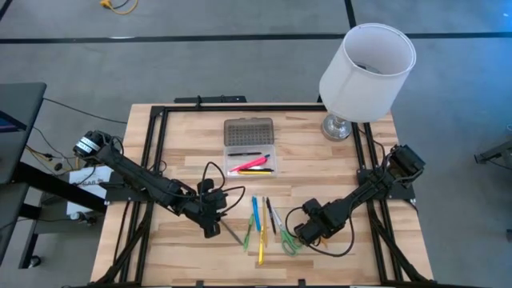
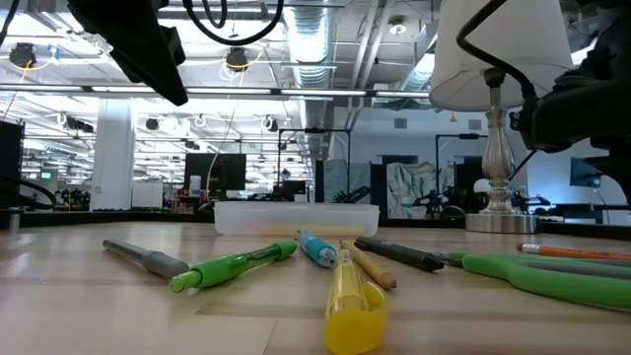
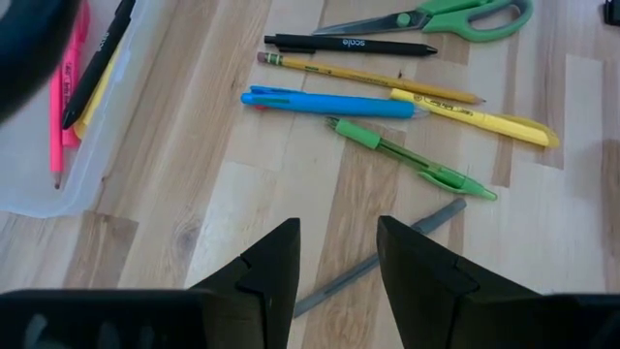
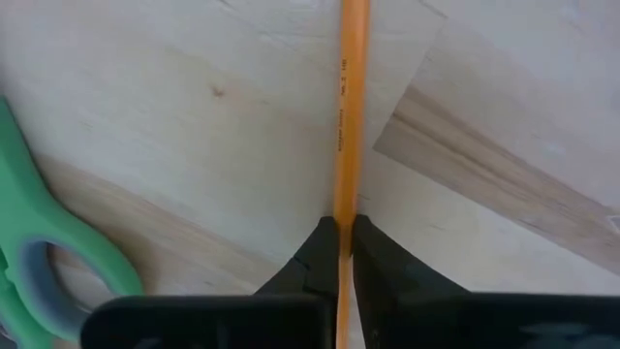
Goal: Pick & place school supplies into a supply box
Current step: Put the orange pencil into the supply box
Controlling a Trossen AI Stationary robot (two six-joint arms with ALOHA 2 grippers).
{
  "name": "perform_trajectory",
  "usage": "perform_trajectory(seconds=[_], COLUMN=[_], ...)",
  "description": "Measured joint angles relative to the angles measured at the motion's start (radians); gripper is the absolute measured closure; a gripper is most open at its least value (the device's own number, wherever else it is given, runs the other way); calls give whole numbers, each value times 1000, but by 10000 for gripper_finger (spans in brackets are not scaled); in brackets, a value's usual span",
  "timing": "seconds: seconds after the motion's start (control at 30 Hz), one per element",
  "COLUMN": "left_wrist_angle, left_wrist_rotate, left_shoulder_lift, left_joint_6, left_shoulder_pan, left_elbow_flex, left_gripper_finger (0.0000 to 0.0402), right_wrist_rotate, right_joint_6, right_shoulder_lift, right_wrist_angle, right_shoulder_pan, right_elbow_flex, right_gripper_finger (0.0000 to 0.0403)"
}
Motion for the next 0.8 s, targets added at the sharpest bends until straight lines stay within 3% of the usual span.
perform_trajectory(seconds=[0.8], left_wrist_angle=[-7], left_wrist_rotate=[-19], left_shoulder_lift=[0], left_joint_6=[0], left_shoulder_pan=[0], left_elbow_flex=[0], left_gripper_finger=[269], right_wrist_rotate=[28], right_joint_6=[-88], right_shoulder_lift=[3], right_wrist_angle=[-52], right_shoulder_pan=[0], right_elbow_flex=[79], right_gripper_finger=[399])
